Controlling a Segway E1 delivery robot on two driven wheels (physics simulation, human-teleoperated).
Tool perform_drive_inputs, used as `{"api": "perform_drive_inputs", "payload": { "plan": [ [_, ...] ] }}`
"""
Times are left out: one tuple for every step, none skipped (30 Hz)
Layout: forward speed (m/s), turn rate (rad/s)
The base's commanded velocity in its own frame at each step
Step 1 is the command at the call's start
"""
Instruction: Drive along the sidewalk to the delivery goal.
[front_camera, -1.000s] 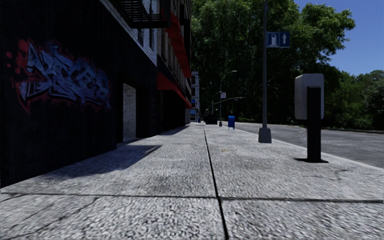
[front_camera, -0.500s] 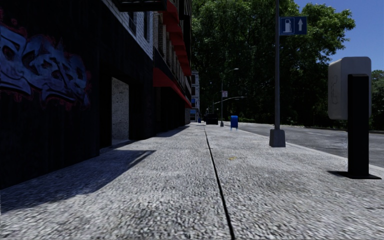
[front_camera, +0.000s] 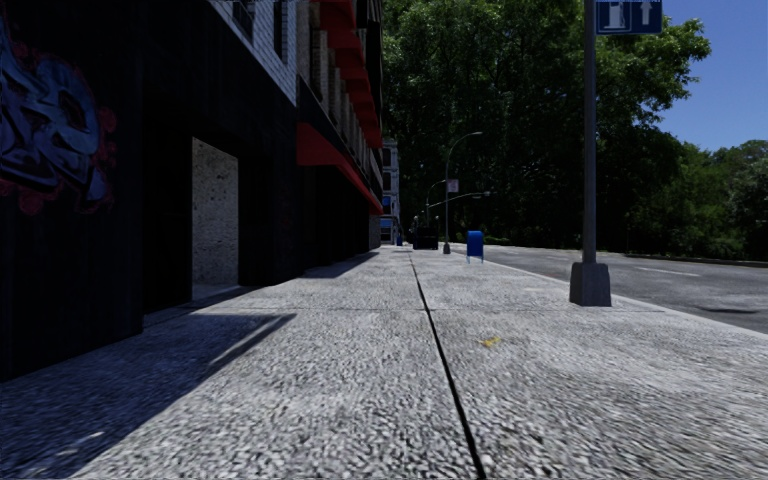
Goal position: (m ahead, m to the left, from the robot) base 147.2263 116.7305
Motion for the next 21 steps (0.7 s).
{"api": "perform_drive_inputs", "payload": {
  "plan": [
    [1.96, 0.0],
    [1.96, 0.0],
    [1.96, 0.0],
    [1.96, 0.0],
    [1.96, 0.0],
    [1.96, 0.0],
    [1.96, 0.0],
    [1.96, 0.0],
    [1.96, 0.0],
    [1.96, 0.0],
    [1.97, 0.0],
    [1.97, 0.0],
    [1.97, 0.0],
    [1.97, 0.0],
    [1.97, 0.0],
    [1.97, 0.0],
    [1.97, 0.0],
    [1.97, 0.0],
    [1.97, 0.0],
    [1.97, 0.0],
    [1.97, 0.0]
  ]
}}
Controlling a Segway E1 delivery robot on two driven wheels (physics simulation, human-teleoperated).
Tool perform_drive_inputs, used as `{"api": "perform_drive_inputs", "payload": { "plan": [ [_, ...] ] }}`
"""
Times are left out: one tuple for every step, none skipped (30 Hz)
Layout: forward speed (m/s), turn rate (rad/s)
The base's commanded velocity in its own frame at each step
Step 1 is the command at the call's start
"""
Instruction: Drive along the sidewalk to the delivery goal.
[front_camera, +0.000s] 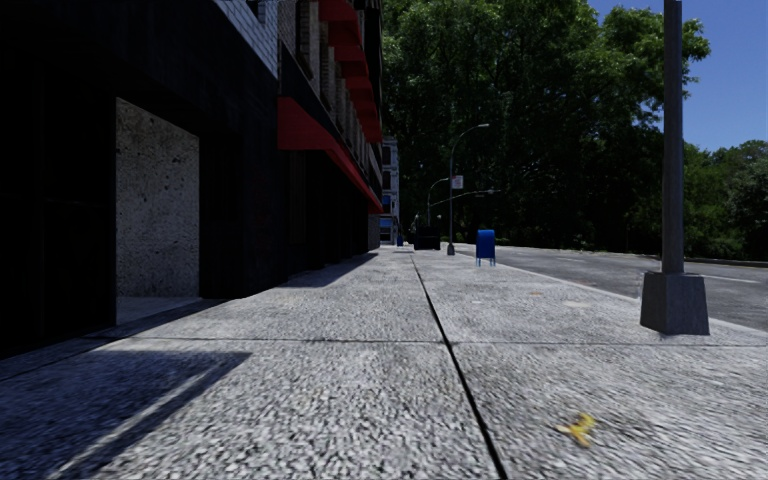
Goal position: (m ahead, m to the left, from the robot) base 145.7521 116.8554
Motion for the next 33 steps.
{"api": "perform_drive_inputs", "payload": {
  "plan": [
    [1.97, 0.0],
    [1.98, 0.0],
    [1.98, 0.0],
    [1.98, 0.0],
    [1.98, 0.0],
    [1.98, 0.0],
    [1.98, 0.0],
    [1.98, 0.0],
    [1.98, 0.0],
    [1.98, 0.0],
    [1.98, 0.0],
    [1.98, 0.0],
    [1.99, 0.0],
    [1.99, 0.0],
    [1.99, 0.0],
    [1.99, 0.0],
    [1.99, 0.0],
    [1.99, 0.0],
    [1.99, 0.0],
    [1.99, 0.0],
    [1.99, 0.0],
    [1.99, 0.0],
    [1.99, 0.0],
    [1.99, 0.0],
    [1.99, 0.0],
    [1.99, 0.0],
    [1.99, 0.0],
    [1.99, 0.0],
    [1.99, 0.0],
    [1.99, 0.0],
    [1.99, 0.0],
    [2.0, 0.0],
    [2.0, 0.0]
  ]
}}
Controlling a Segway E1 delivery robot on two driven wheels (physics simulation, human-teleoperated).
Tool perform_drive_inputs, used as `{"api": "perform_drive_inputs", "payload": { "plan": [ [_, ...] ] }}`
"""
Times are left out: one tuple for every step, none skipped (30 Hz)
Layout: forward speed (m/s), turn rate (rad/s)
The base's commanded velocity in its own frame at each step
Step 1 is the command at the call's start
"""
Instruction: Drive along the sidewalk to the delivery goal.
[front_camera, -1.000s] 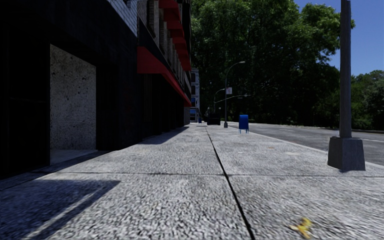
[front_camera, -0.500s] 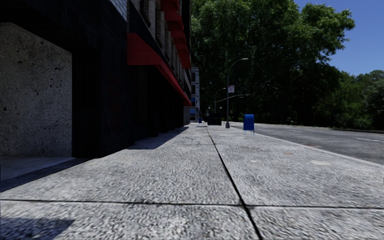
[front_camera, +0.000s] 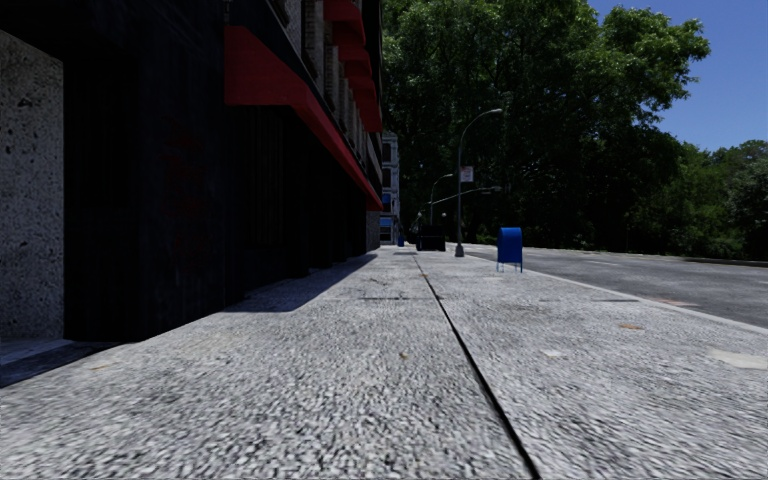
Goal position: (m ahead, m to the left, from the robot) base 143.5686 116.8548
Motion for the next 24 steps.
{"api": "perform_drive_inputs", "payload": {
  "plan": [
    [2.0, 0.0],
    [2.0, 0.0],
    [2.0, 0.0],
    [2.0, 0.0],
    [2.0, 0.0],
    [2.0, 0.0],
    [2.0, 0.0],
    [2.0, 0.0],
    [2.0, 0.0],
    [2.0, 0.0],
    [2.0, 0.0],
    [2.0, 0.0],
    [2.0, 0.0],
    [2.0, 0.0],
    [2.0, 0.0],
    [2.0, 0.0],
    [2.0, 0.0],
    [2.0, 0.0],
    [2.0, 0.0],
    [2.0, 0.0],
    [2.0, 0.0],
    [2.0, 0.0],
    [2.0, 0.0],
    [2.0, 0.0]
  ]
}}
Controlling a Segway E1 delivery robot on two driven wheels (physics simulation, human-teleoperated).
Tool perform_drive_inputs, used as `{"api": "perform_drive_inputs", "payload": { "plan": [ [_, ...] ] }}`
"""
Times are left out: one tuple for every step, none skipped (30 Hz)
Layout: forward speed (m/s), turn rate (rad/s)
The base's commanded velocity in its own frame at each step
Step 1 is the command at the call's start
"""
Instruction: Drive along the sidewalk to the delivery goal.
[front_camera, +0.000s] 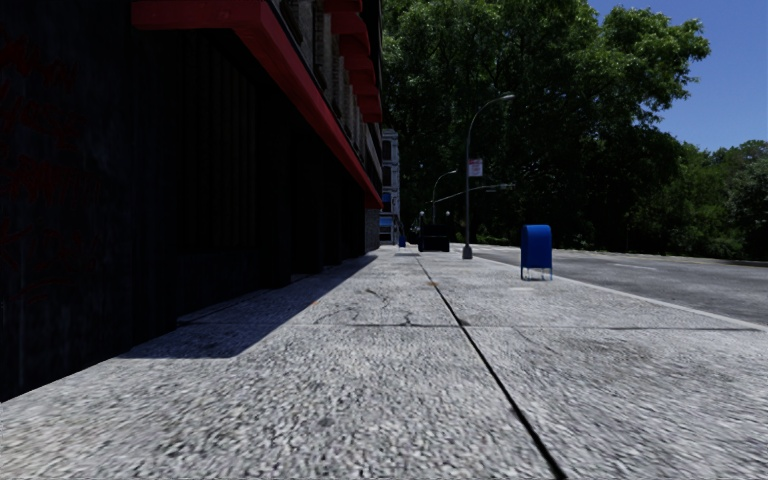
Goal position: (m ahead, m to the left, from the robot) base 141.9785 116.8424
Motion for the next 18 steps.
{"api": "perform_drive_inputs", "payload": {
  "plan": [
    [2.0, 0.0],
    [2.0, 0.0],
    [2.0, 0.0],
    [2.0, 0.0],
    [2.0, 0.0],
    [2.0, 0.0],
    [2.0, -0.03],
    [2.0, -0.15],
    [2.0, -0.21],
    [2.0, -0.22],
    [2.0, -0.22],
    [2.0, -0.22],
    [2.0, -0.23],
    [2.0, -0.23],
    [2.0, -0.23],
    [2.0, -0.23],
    [2.0, -0.23],
    [2.0, -0.25]
  ]
}}
